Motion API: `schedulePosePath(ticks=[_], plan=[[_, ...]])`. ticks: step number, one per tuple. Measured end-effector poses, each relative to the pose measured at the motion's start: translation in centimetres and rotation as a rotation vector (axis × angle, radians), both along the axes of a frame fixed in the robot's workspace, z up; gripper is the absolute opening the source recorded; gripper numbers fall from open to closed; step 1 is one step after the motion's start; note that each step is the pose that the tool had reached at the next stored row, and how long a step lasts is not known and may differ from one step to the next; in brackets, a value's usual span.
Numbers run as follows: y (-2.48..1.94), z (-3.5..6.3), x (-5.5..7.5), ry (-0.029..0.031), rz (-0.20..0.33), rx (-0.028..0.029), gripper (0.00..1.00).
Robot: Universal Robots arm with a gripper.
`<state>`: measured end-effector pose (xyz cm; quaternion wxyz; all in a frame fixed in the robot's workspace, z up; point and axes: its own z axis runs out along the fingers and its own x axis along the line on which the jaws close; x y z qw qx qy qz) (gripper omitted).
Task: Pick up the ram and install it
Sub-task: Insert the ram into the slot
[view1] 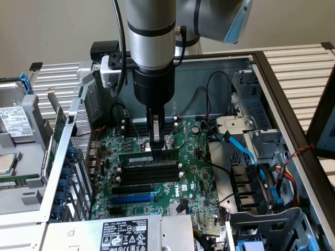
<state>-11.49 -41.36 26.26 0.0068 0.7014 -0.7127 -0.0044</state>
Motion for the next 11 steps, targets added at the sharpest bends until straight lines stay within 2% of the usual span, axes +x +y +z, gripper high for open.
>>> schedulePosePath(ticks=[7,11], plan=[[-0.40,-0.10,0.12,0.0027,-0.004,0.0000,0.13],[-0.44,-0.21,0.13,0.0028,-0.008,0.0000,0.13]])
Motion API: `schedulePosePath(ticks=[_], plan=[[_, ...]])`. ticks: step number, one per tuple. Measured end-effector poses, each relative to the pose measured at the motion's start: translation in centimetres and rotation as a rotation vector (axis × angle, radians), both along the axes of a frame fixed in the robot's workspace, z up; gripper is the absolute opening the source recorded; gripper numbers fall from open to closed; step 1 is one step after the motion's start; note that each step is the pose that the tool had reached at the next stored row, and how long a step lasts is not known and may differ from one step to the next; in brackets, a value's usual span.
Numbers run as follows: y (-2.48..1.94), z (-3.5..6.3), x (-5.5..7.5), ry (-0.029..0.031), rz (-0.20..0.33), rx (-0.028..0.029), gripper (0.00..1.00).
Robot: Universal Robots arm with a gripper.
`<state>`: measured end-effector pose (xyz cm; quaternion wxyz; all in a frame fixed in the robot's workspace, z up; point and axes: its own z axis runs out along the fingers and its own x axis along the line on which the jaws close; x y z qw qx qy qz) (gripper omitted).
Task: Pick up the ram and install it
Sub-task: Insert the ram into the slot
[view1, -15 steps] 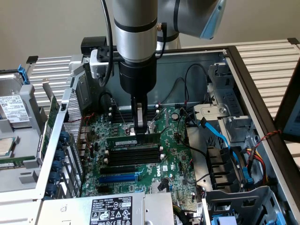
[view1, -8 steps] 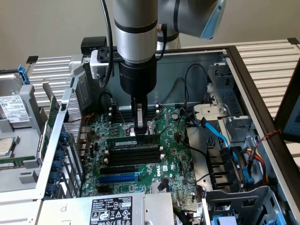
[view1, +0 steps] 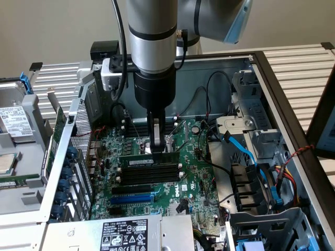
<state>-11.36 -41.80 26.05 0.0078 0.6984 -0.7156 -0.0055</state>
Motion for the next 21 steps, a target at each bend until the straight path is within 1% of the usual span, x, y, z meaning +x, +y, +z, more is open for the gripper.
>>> schedulePosePath(ticks=[6,21], plan=[[0.00,-0.25,0.0,-0.0002,-0.010,0.0015,0.13],[0.00,-1.48,0.0,-0.0007,-0.011,0.0023,0.13]])
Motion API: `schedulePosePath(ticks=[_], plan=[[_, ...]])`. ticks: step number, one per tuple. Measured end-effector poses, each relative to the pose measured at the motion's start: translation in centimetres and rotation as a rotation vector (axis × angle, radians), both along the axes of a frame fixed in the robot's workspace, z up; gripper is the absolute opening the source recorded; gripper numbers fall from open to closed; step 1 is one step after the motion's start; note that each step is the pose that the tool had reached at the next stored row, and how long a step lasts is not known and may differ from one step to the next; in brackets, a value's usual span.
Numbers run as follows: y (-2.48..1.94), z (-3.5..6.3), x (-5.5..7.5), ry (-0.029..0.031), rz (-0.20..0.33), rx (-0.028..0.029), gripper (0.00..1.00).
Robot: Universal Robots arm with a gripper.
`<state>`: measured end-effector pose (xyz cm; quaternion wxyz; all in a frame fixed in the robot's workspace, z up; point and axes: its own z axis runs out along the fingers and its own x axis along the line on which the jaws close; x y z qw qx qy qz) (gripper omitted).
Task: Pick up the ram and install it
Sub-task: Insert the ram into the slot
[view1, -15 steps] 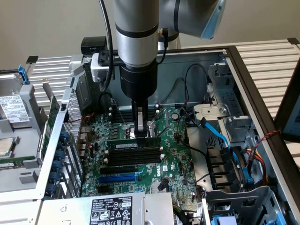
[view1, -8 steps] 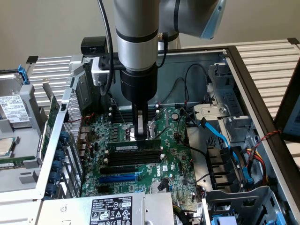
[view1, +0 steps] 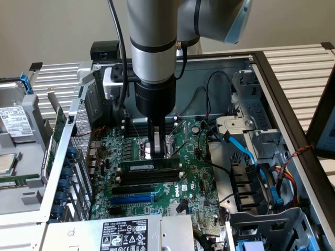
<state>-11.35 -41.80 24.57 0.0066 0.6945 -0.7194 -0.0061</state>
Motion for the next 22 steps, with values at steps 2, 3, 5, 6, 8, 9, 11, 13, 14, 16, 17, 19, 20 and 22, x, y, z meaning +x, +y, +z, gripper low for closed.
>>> schedulePosePath(ticks=[2,3,5,6,8,9,11,13,14,16,17,19,20,22], plan=[[0.00,-0.08,-0.01,0.0000,0.000,-0.0001,0.13],[0.00,-0.10,-0.01,0.0000,0.000,-0.0002,0.13],[0.01,-0.19,-0.04,-0.0007,0.000,0.0001,0.13],[0.03,-0.22,-0.06,-0.0009,0.000,0.0000,0.13],[0.05,-0.28,-0.10,-0.0019,-0.001,-0.0001,0.13],[0.05,-0.30,-0.14,-0.0029,-0.002,0.0000,0.13],[0.05,-0.33,-0.19,-0.0062,-0.003,0.0000,0.13],[0.05,-0.38,-0.20,-0.0089,-0.005,0.0001,0.13],[0.05,-0.41,-0.23,-0.0093,-0.006,0.0002,0.13],[0.05,-0.48,-0.27,-0.0098,-0.007,0.0001,0.13],[0.05,-0.54,-0.27,-0.0101,-0.007,0.0001,0.13],[0.05,-0.68,-0.29,-0.0107,-0.009,0.0000,0.13],[0.05,-0.71,-0.30,-0.0107,-0.009,-0.0001,0.13],[0.05,-0.73,-0.33,-0.0107,-0.011,-0.0003,0.13]])
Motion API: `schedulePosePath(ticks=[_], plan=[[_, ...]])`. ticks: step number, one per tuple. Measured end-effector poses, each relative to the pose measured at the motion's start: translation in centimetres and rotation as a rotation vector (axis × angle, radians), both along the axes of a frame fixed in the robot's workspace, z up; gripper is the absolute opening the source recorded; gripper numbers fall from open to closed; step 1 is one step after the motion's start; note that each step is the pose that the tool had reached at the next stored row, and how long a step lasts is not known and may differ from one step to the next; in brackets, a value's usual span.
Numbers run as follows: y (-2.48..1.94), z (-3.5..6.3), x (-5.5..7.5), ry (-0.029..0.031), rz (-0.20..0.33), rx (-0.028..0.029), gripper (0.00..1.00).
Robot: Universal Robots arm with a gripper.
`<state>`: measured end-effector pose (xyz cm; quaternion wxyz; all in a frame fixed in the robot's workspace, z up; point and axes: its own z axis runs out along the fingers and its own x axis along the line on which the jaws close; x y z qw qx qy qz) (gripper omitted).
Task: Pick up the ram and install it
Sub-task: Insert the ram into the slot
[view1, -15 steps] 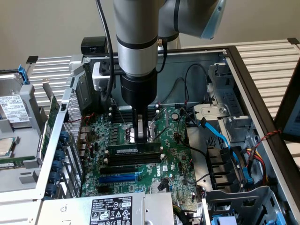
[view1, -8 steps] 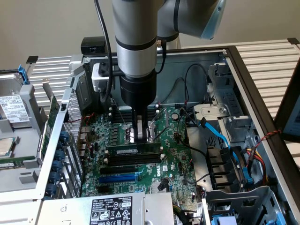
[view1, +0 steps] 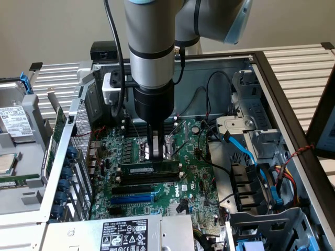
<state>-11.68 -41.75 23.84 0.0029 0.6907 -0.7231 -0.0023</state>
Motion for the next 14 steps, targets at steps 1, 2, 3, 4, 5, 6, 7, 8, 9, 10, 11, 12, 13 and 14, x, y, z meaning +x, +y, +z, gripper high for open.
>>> schedulePosePath(ticks=[1,2,3,4,5,6,7,8,9,10,11,12,13,14], plan=[[0.01,-0.04,0.00,-0.0003,-0.001,0.0004,0.13],[0.00,-0.06,-0.01,-0.0003,-0.002,0.0003,0.13],[0.00,-0.08,-0.02,-0.0003,-0.002,0.0002,0.13],[-0.01,-0.09,-0.02,-0.0004,-0.003,0.0002,0.13],[-0.01,-0.11,-0.03,-0.0006,-0.004,0.0002,0.13],[-0.01,-0.11,-0.04,-0.0008,-0.005,0.0002,0.13],[-0.02,-0.12,-0.03,-0.0012,-0.005,0.0002,0.13],[-0.02,-0.13,-0.03,-0.0016,-0.005,0.0003,0.13],[-0.02,-0.14,-0.03,-0.0023,-0.006,0.0003,0.13],[-0.03,-0.14,-0.04,-0.0029,-0.006,0.0003,0.13],[-0.05,-0.14,-0.04,-0.0034,-0.006,0.0003,0.13],[-0.06,-0.15,-0.05,-0.0038,-0.007,0.0004,0.13],[-0.09,-0.15,-0.05,-0.0041,-0.007,0.0004,0.13],[-0.11,-0.15,-0.05,-0.0043,-0.007,0.0003,0.13]])
